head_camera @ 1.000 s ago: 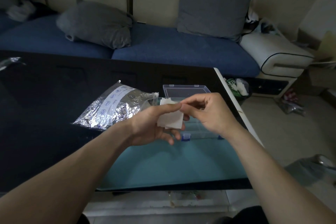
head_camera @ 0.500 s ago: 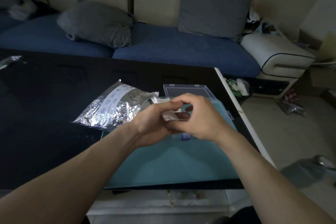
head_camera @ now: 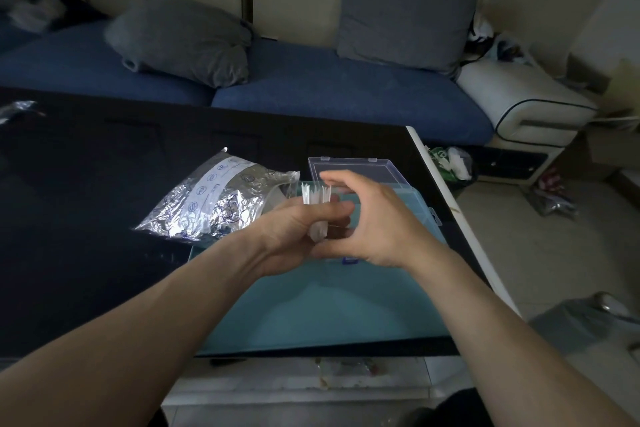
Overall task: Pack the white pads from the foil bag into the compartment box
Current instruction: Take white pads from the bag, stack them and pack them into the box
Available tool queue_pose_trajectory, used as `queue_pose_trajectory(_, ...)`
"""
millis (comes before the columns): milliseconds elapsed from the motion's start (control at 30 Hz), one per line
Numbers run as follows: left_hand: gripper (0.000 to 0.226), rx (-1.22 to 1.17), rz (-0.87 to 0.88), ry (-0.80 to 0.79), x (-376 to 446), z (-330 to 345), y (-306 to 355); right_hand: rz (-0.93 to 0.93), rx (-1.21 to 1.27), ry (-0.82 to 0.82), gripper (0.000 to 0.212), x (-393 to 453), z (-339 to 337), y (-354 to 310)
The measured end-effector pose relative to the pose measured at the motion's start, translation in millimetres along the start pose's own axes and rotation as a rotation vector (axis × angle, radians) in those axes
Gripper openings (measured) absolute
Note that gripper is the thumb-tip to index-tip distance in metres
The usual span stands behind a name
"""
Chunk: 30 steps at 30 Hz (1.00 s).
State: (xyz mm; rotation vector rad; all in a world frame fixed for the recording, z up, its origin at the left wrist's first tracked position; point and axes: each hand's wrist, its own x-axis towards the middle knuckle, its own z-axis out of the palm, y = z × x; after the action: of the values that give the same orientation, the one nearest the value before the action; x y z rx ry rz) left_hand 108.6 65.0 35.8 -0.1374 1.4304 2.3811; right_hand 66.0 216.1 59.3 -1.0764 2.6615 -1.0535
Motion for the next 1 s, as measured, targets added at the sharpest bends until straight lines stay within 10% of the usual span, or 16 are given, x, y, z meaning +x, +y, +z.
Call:
queue_pose_trajectory(267,0.031,0.176,-0.088,-0.109,-9.2,4.6,0.1,-0.034,0.103,-0.032,0.113,-1.5,2.7,2.7)
queue_pose_trajectory(367,0.031,0.157,-0.135,-0.139,-13.2,3.4,4.0,-0.048,0.104,-0.016,0.084,-0.9,1.2,2.8)
queue_pose_trajectory(500,0.039,0.162,-0.193,-0.198,-17.3,4.8,7.4,-0.016,0.168,-0.068,0.117,-2.1,1.1,4.1)
queue_pose_trajectory(667,0.051,0.151,-0.199,-0.212,-17.6,2.2,10.5,-0.016,0.172,-0.041,0.072,-1.4,5.0,9.3)
queue_pose_trajectory(867,0.033,0.182,-0.127,-0.154,-12.5,-0.3,6.3,-0.002,0.353,-0.037,0.116,-2.3,6.0,5.6)
queue_pose_trajectory(1000,0.036,0.185,-0.177,-0.196,-12.5,-3.6,7.1,-0.015,0.345,-0.018,0.088,-0.3,5.1,11.0)
